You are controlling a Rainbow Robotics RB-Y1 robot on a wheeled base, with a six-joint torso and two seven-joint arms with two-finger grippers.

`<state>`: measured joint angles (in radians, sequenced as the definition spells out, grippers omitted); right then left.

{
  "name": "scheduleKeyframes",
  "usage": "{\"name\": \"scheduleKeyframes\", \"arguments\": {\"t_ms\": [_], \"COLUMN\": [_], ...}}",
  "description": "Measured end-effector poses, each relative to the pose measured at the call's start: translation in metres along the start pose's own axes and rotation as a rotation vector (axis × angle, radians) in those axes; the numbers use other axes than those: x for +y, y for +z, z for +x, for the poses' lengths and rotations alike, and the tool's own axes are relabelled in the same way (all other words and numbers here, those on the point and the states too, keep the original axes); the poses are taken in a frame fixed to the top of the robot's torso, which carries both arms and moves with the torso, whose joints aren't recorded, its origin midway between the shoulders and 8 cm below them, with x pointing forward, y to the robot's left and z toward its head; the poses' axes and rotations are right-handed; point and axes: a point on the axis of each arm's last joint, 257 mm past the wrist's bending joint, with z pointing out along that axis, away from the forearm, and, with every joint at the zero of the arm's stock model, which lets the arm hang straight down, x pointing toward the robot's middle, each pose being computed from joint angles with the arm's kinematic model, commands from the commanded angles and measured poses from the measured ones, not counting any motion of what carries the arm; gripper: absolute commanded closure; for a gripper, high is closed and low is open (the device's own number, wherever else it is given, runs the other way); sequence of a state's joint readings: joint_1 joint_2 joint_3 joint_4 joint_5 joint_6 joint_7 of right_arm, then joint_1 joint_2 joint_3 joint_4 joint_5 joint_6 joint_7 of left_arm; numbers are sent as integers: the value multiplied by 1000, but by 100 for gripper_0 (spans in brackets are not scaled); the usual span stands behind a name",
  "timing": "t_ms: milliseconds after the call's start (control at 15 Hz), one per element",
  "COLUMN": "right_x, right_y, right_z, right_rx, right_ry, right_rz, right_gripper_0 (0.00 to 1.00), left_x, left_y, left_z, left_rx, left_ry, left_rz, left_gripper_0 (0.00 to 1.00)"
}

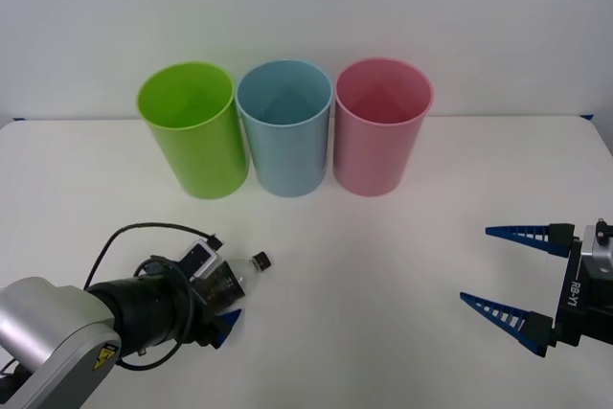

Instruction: Put cans in the blue bin and PET bottles in the pink bin and trash in the green bin.

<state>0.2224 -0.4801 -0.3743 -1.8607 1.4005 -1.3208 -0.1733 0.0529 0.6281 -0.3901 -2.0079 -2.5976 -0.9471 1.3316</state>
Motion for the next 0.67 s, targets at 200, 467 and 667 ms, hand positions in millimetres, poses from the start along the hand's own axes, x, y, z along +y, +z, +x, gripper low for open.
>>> {"name": "scheduleKeyframes", "arguments": {"t_ms": [200,467,667], "right_x": [0,0,0], "right_y": [0,0,0], "right_z": [0,0,0], "right_rx": [0,0,0], "right_ry": [0,0,0], "right_rz": [0,0,0], "right_gripper_0": [0,0,0], "left_x": [-2,0,-4], "left_y": [9,21,24], "left_z": [-5,0,3], "left_rx": [0,23,28], "left_ry": [-2,3,11], "left_rz": [4,-1,3], "left_gripper_0": [0,64,100]}}
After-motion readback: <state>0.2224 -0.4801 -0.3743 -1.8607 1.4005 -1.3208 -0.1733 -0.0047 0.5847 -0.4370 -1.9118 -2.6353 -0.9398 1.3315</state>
